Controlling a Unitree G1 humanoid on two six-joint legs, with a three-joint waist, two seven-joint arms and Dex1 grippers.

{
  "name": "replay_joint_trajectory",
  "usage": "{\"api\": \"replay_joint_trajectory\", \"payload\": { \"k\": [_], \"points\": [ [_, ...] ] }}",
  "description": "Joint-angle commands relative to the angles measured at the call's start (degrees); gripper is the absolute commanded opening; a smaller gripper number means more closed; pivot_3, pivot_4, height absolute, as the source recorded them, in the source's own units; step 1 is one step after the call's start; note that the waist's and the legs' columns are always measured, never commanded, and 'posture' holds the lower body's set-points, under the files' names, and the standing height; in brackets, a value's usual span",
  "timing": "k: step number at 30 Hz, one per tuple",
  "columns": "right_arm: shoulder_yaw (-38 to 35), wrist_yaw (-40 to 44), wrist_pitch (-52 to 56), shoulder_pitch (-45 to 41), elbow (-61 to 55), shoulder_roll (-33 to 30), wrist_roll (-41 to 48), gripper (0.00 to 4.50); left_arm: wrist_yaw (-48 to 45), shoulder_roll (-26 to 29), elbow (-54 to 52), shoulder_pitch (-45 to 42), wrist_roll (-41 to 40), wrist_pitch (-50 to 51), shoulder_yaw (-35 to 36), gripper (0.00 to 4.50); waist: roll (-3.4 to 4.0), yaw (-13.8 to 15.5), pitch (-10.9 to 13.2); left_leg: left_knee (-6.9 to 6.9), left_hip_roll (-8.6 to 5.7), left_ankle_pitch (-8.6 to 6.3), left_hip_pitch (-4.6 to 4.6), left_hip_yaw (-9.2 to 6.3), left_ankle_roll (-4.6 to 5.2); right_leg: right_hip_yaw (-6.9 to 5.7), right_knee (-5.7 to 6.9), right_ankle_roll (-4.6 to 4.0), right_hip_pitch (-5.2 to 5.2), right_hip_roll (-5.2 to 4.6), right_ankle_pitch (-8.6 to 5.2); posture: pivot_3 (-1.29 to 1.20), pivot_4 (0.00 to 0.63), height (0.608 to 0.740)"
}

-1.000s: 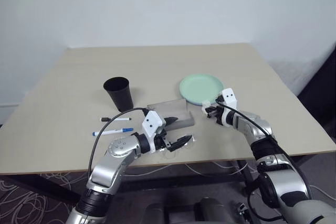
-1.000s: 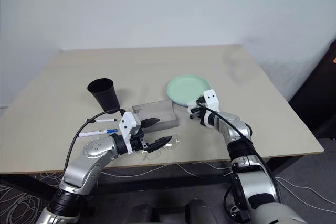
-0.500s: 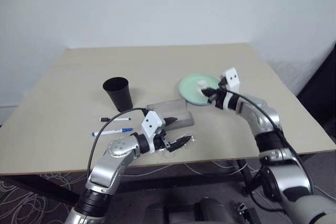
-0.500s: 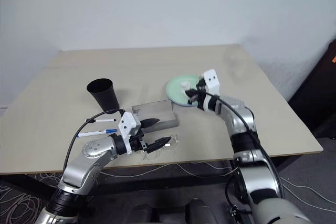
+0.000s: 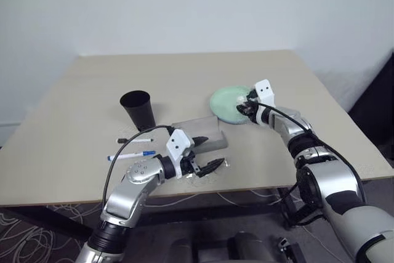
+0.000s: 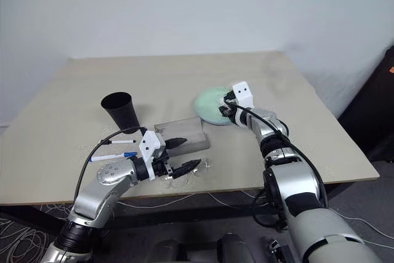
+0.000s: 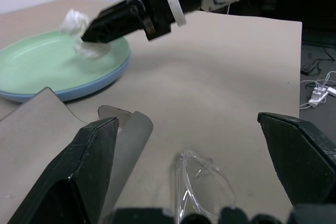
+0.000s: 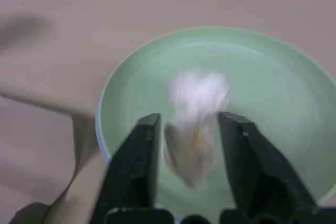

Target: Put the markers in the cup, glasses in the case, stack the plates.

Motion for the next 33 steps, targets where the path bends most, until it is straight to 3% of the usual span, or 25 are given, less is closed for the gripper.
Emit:
{"api": "replay_joint_trajectory", "payload": {
  "k": [1, 5, 10, 16, 20, 23, 27, 33],
  "points": [
    [-1.16, 0.46, -2.17, -2.47, 0.02, -0.29, -0.03, 3.06, 0.34, 0.48, -2.67, -0.35, 0.2, -0.7, 0.96, 4.5, 0.0, 0.01, 0.0, 0.0, 0.0, 0.0, 0.0, -0.02, 0.0, -0.01, 0.01, 0.0, 0.0, 0.01, 0.0, 0.0, 0.0, 0.74],
    [-1.9, -0.75, -3.25, -2.05, -0.42, -0.31, 0.07, 4.46, 0.11, 0.78, -2.48, -0.54, 0.12, -0.73, 0.94, 4.5, 0.0, 0.01, 0.0, 0.02, 0.0, 0.0, -0.02, -0.01, 0.0, -0.01, 0.01, 0.0, 0.0, -0.01, 0.0, 0.0, 0.0, 0.74],
    [-2.28, 3.02, -3.4, 0.75, -4.96, -0.61, 1.4, 4.49, -0.68, 1.46, -1.79, -1.5, 0.08, -0.68, 1.12, 4.5, 0.0, 0.01, 0.0, 0.02, -0.01, 0.0, -0.02, 0.01, 0.0, 0.0, 0.0, 0.0, 0.0, -0.02, 0.0, 0.0, 0.0, 0.74],
    [-0.23, 11.88, -0.72, 12.25, -23.61, -3.24, 2.71, 4.49, -4.17, 5.08, 0.56, -4.08, -1.1, -0.71, 3.4, 4.5, 0.0, 0.06, 0.0, 0.04, 0.0, 0.0, -0.04, -0.07, 0.0, -0.07, -0.01, 0.01, 0.02, -0.02, 0.0, 0.0, 0.0, 0.74],
    [0.7, 13.13, 2.09, 16.36, -31.21, -4.24, 2.92, 4.49, -6.0, 6.21, 1.62, -5.27, -1.79, -0.47, 3.93, 4.5, 0.03, -0.01, 0.01, 0.05, -0.01, 0.0, -0.03, -0.04, 0.0, -0.06, 0.01, 0.01, 0.03, -0.03, 0.0, 0.0, 0.0, 0.74],
    [1.88, 13.7, 3.14, 21.62, -39.29, -5.37, 2.68, 4.49, -18.05, 14.17, 7.02, -9.63, -1.16, -0.13, 2.22, 4.5, 0.01, -0.01, 0.01, 0.06, 0.01, 0.0, 0.03, 0.02, 0.0, 0.01, 0.04, -0.01, -0.01, 0.03, 0.0, 0.0, 0.0, 0.74],
    [2.55, 13.52, 4.54, 24.52, -44.56, -5.36, 2.97, 4.49, -26.8, 18.81, 11.43, -14.72, -1.01, 1.23, -0.39, 4.5, 0.07, 0.08, 0.03, 0.03, 0.02, 0.0, 0.02, -0.07, 0.0, -0.1, 0.07, -0.05, -0.01, 0.05, -0.02, 0.0, 0.0, 0.74],
    [2.99, 11.47, 4.26, 26.73, -47.33, -4.26, 2.81, 4.49, -34.17, 19.55, 17.88, -22.1, 0.23, 3.57, -3.6, 4.5, 0.05, 0.03, 0.03, 0.11, -0.03, 0.0, -0.06, -0.03, -0.01, -0.1, -0.01, -0.02, 0.02, -0.04, -0.03, 0.0, 0.0, 0.74]
  ]
}}
